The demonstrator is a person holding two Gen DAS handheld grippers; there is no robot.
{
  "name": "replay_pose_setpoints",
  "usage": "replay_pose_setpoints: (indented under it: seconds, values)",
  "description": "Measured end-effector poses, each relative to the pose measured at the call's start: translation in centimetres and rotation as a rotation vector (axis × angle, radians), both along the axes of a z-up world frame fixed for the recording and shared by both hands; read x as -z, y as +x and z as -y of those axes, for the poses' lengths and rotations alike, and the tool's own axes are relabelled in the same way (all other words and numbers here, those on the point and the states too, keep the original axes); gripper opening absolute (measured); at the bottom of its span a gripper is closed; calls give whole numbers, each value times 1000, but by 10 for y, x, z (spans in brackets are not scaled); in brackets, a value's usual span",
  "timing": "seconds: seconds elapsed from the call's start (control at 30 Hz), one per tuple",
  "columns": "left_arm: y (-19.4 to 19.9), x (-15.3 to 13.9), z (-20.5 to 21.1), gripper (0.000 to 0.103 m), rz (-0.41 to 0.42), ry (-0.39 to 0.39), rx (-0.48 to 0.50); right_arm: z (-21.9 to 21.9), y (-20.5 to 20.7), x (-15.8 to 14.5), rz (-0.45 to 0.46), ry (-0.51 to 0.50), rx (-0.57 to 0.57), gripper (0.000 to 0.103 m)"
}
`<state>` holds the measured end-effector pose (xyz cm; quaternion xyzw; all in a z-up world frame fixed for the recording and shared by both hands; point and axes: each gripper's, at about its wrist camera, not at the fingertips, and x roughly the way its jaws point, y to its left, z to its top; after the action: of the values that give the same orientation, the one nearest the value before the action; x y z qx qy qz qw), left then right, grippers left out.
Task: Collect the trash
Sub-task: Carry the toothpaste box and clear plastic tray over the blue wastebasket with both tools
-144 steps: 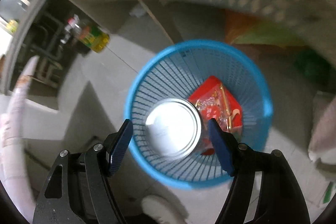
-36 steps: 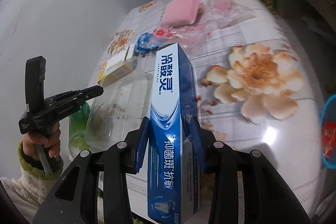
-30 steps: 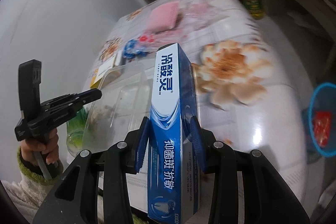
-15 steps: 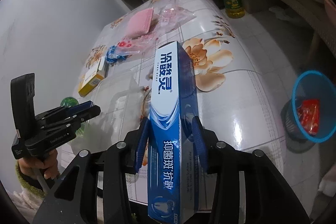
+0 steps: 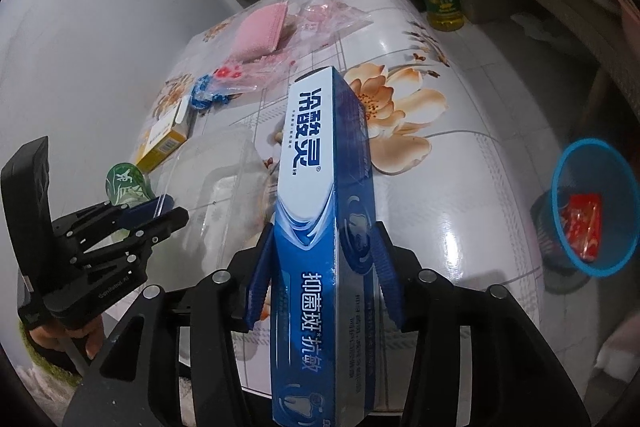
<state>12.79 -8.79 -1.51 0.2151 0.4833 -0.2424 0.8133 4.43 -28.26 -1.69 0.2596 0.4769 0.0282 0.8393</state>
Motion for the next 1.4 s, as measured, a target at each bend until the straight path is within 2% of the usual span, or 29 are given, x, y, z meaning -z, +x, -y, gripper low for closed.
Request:
replay_pose_setpoints:
  seconds: [0.1,0.4,0.53,0.77,0.93,1.07,1.27,1.4]
  values:
    - [-2,0,2,13,7,-6,1,-1,-1,-1,3,-4,6,43]
    - [-1,-15,-2,5,43,-95,-32,6,-7,-4,23,40,33,39]
    - [0,-27,1,4,61,-127,-24,16,-16,-12,58,77,59,38]
    - [-1,-48,31,3,93,-170,39,55,-44,-29,140,139,170,37]
    - [-10,-57,78,3,89,-211,133,98,-79,-38,184,124,305,37]
    - [-17,-59,122,3,55,-243,217,138,-114,-33,180,104,440,37]
    - [-24,-47,219,3,-9,-219,363,183,-155,11,83,124,611,37]
    - [-25,-11,291,3,-83,-132,424,207,-161,55,-14,164,673,37]
